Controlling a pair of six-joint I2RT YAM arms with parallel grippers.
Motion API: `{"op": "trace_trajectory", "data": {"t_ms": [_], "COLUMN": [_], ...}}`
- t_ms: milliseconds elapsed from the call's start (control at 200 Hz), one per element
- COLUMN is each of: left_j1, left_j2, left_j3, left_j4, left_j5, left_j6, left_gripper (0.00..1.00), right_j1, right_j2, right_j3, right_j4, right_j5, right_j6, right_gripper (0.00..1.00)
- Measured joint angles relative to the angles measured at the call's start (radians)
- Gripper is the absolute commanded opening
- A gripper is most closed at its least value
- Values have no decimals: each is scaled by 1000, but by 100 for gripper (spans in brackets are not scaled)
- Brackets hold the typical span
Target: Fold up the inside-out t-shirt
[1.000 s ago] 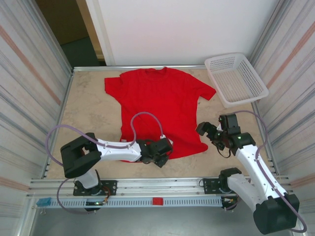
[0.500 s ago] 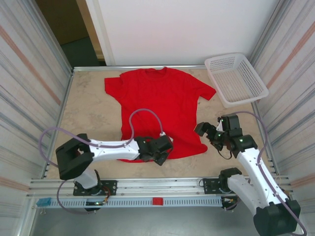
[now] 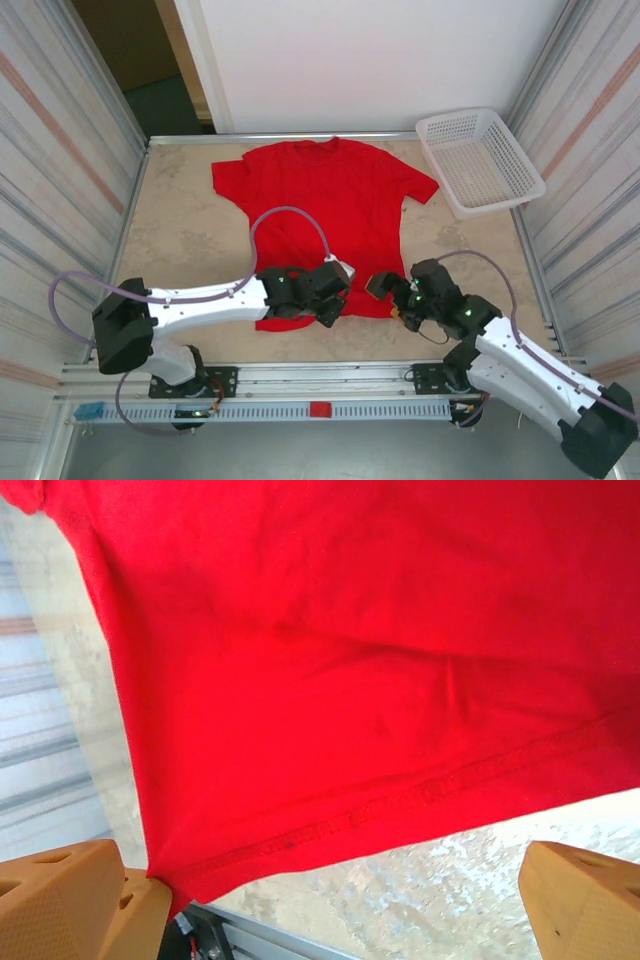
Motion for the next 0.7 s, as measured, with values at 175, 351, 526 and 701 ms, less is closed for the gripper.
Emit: {"op": "trace_trajectory", "data": {"t_ms": [175,351,526,701], "left_j1": [0,2,2,2], "left_j2": [-64,-130,-155,-156], "left_j3": [-42,-69,-75,-77], "left_j4": [27,64,91,108], "left_j5": [-24,-45,-58,-60], "left_j6": [-58,-100,-114,-117], "left_gripper": [0,0,0,0], "right_j1": [185,331,423,487], "right_j2": [-27,-50,2,125], "right_j3": [-26,-38,-38,-17], "right_j4": [62,94,132,188], "right_j5": [169,329,422,475], "right_j6": [245,454,589,672], "right_gripper": [99,99,99,99]}}
